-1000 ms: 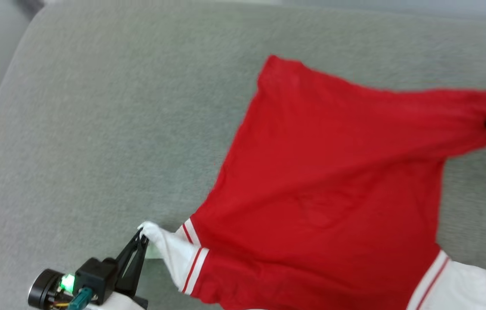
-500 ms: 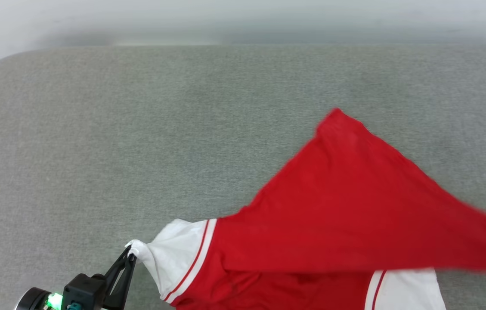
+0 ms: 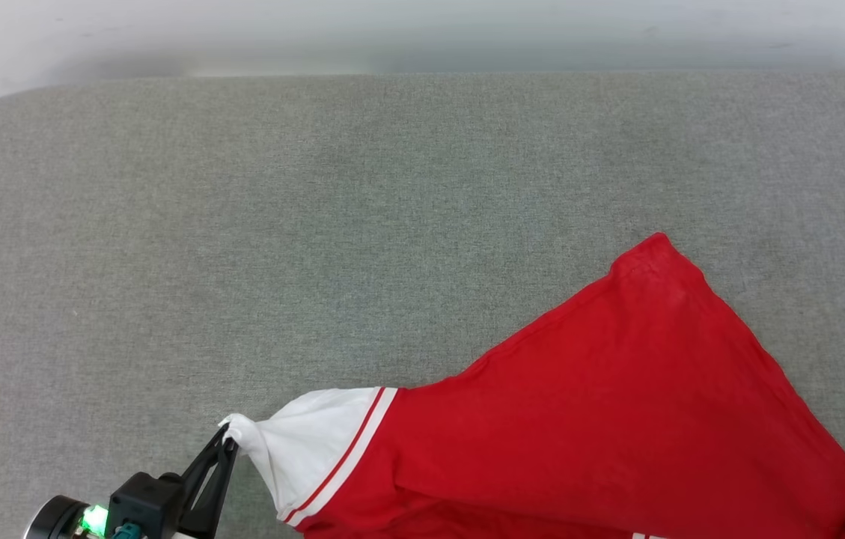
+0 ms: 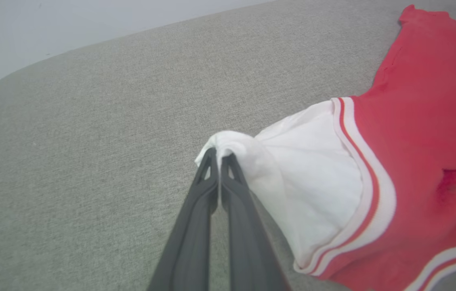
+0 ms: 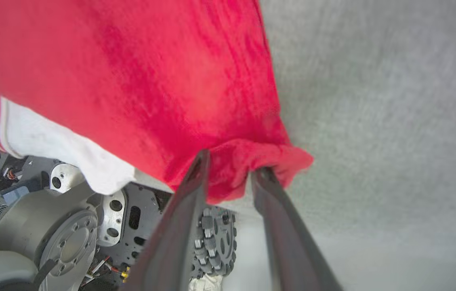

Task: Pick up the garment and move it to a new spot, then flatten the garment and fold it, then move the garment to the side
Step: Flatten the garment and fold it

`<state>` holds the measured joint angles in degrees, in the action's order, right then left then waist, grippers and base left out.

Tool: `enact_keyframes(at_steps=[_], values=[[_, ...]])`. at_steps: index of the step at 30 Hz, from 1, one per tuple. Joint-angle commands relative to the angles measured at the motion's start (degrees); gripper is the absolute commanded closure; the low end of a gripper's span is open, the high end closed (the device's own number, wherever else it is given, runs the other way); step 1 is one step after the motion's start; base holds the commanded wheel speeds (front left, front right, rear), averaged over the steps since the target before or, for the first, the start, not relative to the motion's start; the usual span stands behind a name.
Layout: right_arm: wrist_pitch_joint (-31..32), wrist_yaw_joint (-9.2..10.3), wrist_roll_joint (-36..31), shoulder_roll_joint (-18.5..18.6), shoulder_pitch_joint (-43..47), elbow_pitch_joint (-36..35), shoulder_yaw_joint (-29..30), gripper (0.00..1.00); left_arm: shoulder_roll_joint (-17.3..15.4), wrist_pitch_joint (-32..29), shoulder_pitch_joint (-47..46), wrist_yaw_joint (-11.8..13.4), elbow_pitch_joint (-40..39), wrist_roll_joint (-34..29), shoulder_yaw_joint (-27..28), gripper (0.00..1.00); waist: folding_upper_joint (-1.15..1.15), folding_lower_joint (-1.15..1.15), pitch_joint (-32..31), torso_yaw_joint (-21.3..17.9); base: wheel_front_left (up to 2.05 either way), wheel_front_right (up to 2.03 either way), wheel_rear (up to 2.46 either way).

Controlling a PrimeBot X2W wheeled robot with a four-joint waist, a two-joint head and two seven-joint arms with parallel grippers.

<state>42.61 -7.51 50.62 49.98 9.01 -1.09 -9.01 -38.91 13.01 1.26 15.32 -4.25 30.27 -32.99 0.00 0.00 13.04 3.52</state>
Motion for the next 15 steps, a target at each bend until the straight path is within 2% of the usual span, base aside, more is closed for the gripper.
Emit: enact_keyframes(at_steps=[1,2,4,8,9,10,11,15], values=[[0.5,0.04,-1.1,-0.2,-2.6,-2.6,2.0,0.0,0.0,0.1,-0.6,-0.1,0.1,0.0,0.0,1.0,0.0,0.0,0.0,0.1,0.0,0.0,0.0],[0.5,0.04,-1.1,-0.2,-2.6,-2.6,2.0,0.0,0.0,0.1,-0.6,-0.1,0.1,0.0,0.0,1.0,0.0,0.0,0.0,0.1,0.0,0.0,0.0],[1.1,0.04,-2.6,-0.6,-7.3,-7.2,4.8,0.0,-0.1,0.1,-1.0,0.1,-0.1,-0.2,0.0,1.0,0.0,0.0,0.5,0.2,0.0,0.0,0.0],[3.2,0.04,-4.3,-0.4,-14.0,-10.9,4.7,0.0,0.1,0.1,-1.7,-0.1,-0.3,-0.4,-0.1,1.0,0.0,0.0,1.3,0.7,0.0,0.0,0.0],[4.6,0.04,-4.9,-0.2,-16.6,-11.9,3.9,0.0,0.2,0.1,-2.0,-0.1,-0.3,-0.6,-0.2,1.0,0.0,0.0,1.6,0.9,0.0,0.0,0.0],[8.5,0.04,-6.9,0.2,-24.7,-13.4,0.2,0.0,0.4,0.0,-3.2,-0.5,-0.4,-1.0,-0.5,1.0,0.0,0.0,2.8,1.7,0.0,0.0,0.0],[9.8,0.04,-7.5,-0.1,-27.3,-13.2,-1.5,0.0,0.5,0.0,-3.6,-0.7,-0.3,-1.1,-0.6,1.0,0.0,0.0,3.2,1.9,0.0,0.0,0.0],[15.2,0.04,-9.8,-1.8,-38.0,-9.4,-8.7,0.0,0.9,0.0,-5.5,-1.3,-0.3,-2.0,-1.2,1.0,0.0,0.0,5.1,3.2,0.0,0.0,0.0]])
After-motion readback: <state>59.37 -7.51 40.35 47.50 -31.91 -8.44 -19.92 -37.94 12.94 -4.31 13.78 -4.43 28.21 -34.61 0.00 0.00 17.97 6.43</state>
